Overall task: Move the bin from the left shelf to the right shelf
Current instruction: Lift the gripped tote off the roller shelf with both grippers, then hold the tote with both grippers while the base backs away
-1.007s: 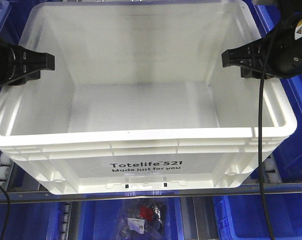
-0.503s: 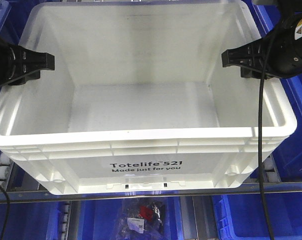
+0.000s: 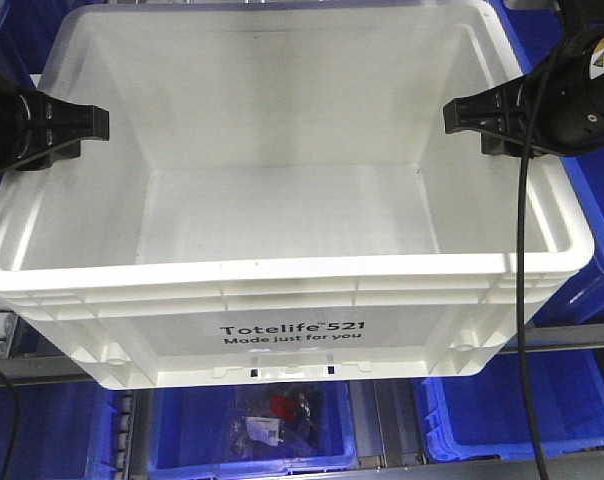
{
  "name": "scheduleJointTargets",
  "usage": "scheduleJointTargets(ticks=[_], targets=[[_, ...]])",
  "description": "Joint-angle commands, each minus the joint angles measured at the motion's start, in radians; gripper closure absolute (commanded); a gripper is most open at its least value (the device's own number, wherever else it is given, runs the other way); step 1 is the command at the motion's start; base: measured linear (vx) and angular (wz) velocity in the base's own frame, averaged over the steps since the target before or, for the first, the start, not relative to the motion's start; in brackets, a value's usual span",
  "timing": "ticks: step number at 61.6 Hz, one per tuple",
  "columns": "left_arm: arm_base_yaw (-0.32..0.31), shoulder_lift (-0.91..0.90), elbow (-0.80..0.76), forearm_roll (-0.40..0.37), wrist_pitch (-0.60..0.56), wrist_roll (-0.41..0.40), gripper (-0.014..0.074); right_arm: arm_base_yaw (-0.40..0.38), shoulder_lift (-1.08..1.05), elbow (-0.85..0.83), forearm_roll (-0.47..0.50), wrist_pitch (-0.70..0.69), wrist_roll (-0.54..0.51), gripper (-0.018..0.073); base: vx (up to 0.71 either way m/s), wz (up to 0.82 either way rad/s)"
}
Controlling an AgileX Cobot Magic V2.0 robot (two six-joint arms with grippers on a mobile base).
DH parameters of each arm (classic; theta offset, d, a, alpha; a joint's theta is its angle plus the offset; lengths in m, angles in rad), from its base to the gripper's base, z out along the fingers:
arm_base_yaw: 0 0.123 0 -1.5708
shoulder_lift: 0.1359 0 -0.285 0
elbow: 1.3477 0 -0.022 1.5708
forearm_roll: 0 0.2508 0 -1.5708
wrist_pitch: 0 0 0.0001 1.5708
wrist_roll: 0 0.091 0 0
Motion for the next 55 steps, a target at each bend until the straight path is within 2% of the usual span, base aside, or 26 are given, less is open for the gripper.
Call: scheduleJointTargets(ticks=[1,55], targets=[[0.000,-0.039,-0.042,0.039,-0.097,0.009,0.0452,-0.005,-0.044,-0.041,-0.039,-0.117,0.000,0.0567,-0.10,-0.06],[0.000,-0.039,-0.042,0.039,-0.097,0.009,0.0452,-0.005,-0.044,-0.041,-0.039,-0.118,0.000,0.0567,-0.10,0.06]])
